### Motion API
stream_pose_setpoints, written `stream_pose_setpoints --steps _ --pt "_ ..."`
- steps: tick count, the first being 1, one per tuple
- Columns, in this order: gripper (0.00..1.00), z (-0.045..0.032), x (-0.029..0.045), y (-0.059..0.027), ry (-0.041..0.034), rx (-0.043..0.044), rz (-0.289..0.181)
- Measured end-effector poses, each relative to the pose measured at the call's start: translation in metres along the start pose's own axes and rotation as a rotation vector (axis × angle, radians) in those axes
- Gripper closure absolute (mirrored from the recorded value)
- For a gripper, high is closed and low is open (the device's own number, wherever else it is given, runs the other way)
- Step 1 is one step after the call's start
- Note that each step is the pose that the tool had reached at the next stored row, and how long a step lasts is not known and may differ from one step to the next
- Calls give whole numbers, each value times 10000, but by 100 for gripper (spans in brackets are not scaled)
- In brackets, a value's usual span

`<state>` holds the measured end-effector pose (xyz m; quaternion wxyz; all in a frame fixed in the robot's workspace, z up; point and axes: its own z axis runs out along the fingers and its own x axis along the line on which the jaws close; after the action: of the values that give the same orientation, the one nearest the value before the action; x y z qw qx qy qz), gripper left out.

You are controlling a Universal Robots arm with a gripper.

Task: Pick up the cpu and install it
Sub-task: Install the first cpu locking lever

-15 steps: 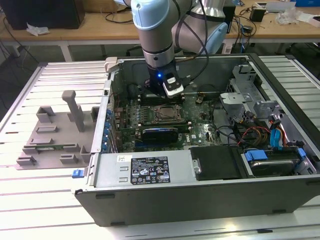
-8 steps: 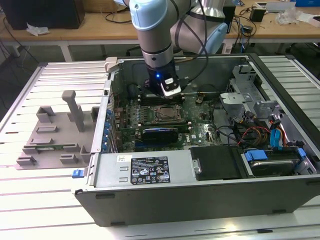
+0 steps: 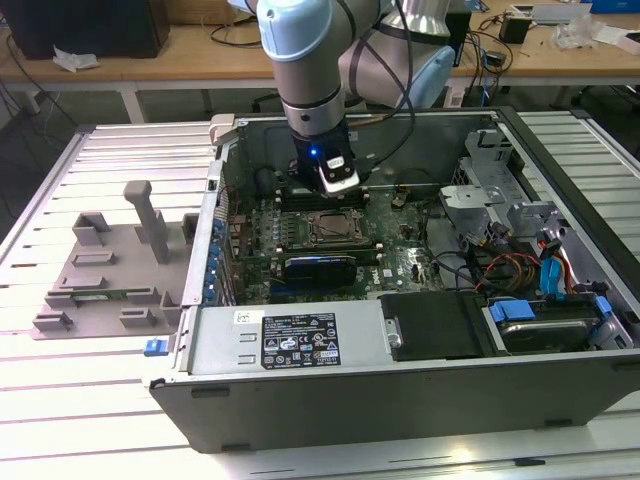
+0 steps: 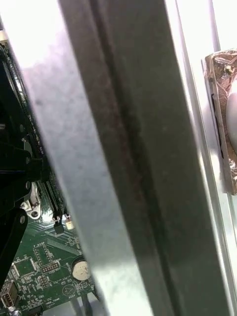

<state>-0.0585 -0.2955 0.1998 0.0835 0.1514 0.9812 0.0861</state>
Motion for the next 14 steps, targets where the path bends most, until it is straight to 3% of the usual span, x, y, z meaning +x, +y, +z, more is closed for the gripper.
stream_pose_setpoints --steps 3,5,7,14 --pt "89 4 4 9 -22 48 38" --pt "89 6 4 8 -61 157 47" --pt "89 7 4 8 -79 200 52" --pt "89 11 5 9 -95 212 85"
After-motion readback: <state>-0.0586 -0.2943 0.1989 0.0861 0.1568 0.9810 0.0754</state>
